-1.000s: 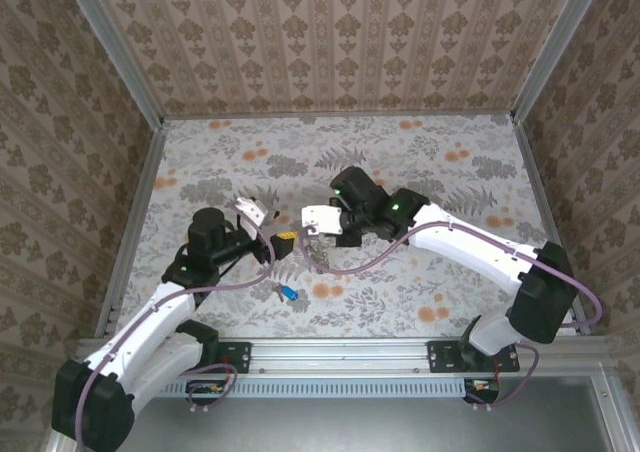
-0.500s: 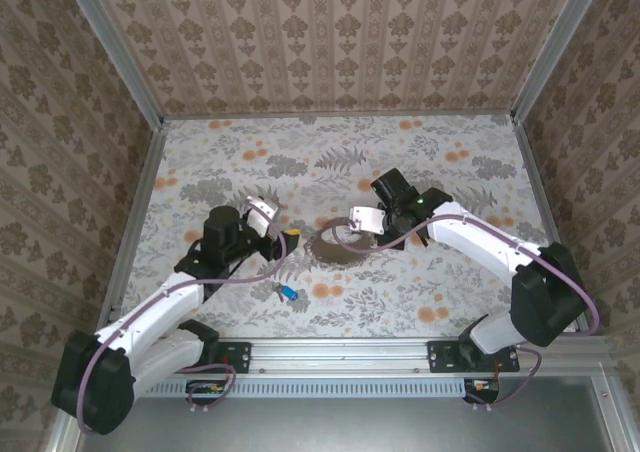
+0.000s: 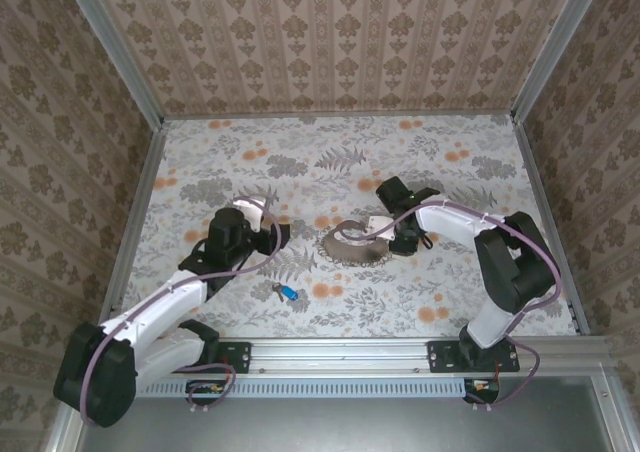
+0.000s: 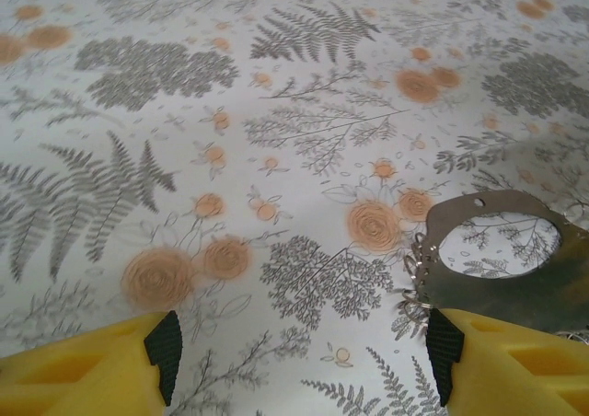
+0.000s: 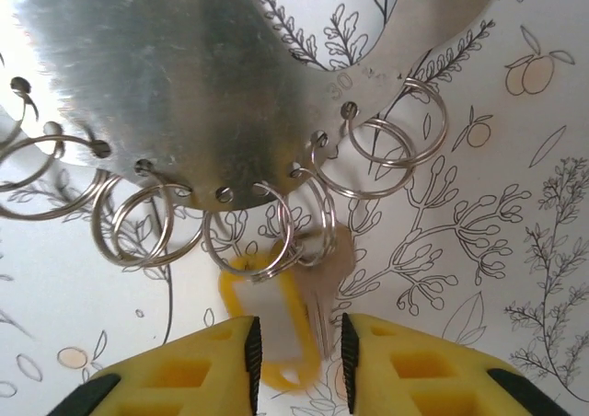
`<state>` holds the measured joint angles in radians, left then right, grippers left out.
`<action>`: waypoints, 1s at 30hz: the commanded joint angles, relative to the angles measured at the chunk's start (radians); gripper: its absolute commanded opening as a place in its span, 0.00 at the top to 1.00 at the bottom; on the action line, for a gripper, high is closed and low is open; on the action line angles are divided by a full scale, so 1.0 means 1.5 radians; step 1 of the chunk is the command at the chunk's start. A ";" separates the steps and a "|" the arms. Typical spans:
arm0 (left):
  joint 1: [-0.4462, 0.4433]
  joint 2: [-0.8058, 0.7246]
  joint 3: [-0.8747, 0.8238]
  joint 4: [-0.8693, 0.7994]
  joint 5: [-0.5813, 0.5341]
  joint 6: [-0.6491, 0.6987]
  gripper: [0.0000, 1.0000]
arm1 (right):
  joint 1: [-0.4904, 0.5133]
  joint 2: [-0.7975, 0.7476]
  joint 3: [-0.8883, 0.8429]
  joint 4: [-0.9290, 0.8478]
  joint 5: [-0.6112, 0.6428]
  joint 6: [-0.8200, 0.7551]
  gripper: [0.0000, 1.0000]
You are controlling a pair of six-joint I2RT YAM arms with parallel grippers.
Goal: Put the keys on the keyring
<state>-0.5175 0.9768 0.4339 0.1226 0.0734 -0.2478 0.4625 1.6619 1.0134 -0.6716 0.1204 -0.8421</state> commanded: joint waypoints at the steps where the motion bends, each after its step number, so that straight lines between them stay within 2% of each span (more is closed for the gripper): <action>1: -0.001 -0.045 -0.002 -0.077 -0.037 -0.075 0.27 | 0.003 -0.062 0.020 -0.050 -0.028 -0.009 0.65; 5: 0.010 -0.075 0.025 -0.185 -0.034 -0.098 0.26 | 0.047 -0.133 0.010 -0.083 -0.059 -0.096 0.63; 9: 0.036 -0.071 0.054 -0.264 0.022 -0.117 0.25 | 0.127 -0.171 -0.009 -0.052 -0.079 -0.190 0.62; 11: 0.070 -0.054 0.064 -0.286 0.049 -0.142 0.25 | 0.150 -0.171 -0.020 -0.008 -0.111 -0.238 0.63; 13: 0.094 -0.032 0.073 -0.305 0.073 -0.162 0.25 | 0.166 -0.160 -0.022 0.029 -0.165 -0.284 0.65; 16: 0.123 0.001 0.091 -0.332 0.106 -0.183 0.25 | 0.192 -0.123 -0.003 0.067 -0.205 -0.293 0.66; 19: 0.138 0.035 0.099 -0.332 0.160 -0.180 0.25 | 0.211 -0.078 0.015 0.078 -0.205 -0.324 0.66; 23: 0.142 0.082 0.110 -0.338 0.189 -0.186 0.29 | 0.204 -0.027 0.032 0.085 -0.172 -0.346 0.65; 25: 0.142 0.096 0.108 -0.332 0.204 -0.179 0.31 | 0.199 0.003 0.075 0.053 -0.188 -0.291 0.65; 27: 0.141 0.094 0.100 -0.319 0.207 -0.178 0.32 | 0.188 0.018 0.116 0.037 -0.236 -0.172 0.64; 29: 0.138 0.083 0.086 -0.295 0.200 -0.178 0.33 | 0.176 0.021 0.156 0.059 -0.265 0.054 0.64; 30: 0.137 0.076 0.079 -0.281 0.196 -0.177 0.33 | 0.173 0.018 0.177 0.071 -0.266 0.211 0.65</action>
<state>-0.3126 1.1149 0.5690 -0.3420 0.3443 -0.5026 0.7414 1.6974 1.1839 -0.5827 -0.1921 -1.0176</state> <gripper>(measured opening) 0.673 0.356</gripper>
